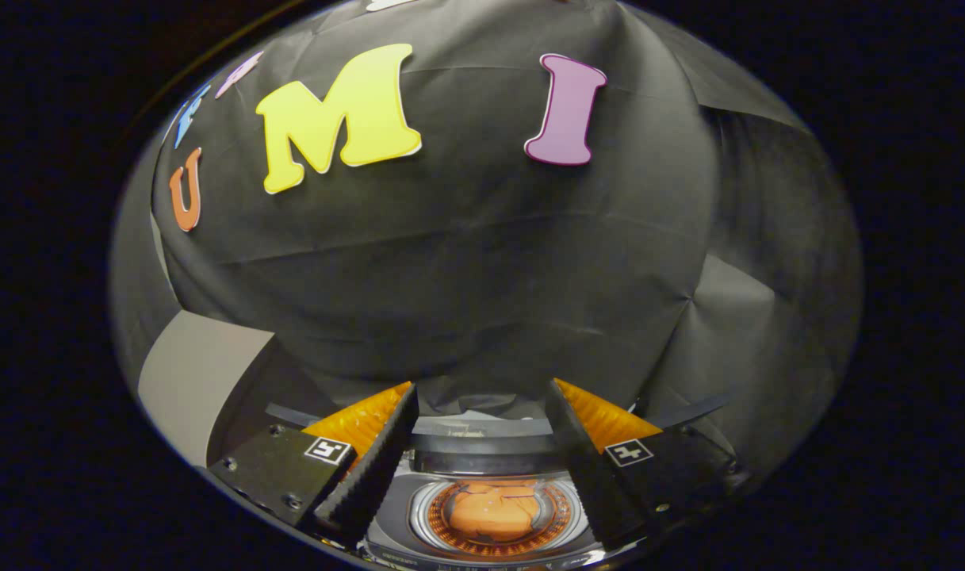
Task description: Put the clothes into the washing machine and then close the washing machine lid.
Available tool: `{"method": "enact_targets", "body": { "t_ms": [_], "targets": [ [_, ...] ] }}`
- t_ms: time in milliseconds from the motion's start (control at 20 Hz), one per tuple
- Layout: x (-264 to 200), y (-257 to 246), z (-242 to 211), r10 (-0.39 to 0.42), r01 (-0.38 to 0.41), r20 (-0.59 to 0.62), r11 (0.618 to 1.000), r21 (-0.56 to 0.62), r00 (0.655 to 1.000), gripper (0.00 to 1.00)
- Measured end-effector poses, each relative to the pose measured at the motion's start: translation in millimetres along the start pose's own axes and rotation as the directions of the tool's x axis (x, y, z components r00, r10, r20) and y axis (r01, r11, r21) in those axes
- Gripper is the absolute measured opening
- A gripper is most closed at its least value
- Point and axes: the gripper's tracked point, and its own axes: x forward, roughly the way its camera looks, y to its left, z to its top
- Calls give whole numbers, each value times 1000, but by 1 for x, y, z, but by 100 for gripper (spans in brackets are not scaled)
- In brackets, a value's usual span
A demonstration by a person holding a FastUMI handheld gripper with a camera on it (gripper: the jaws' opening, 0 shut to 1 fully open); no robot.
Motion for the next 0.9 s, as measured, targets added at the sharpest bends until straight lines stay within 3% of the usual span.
{"method": "enact_targets", "body": {
  "t_ms": [550,900],
  "targets": [
    [-48,-3,-66,-50,51,-68,999,14,996,100],
    [-69,-10,-151,-1,33,-222,990,141,975,100]
  ]
}}
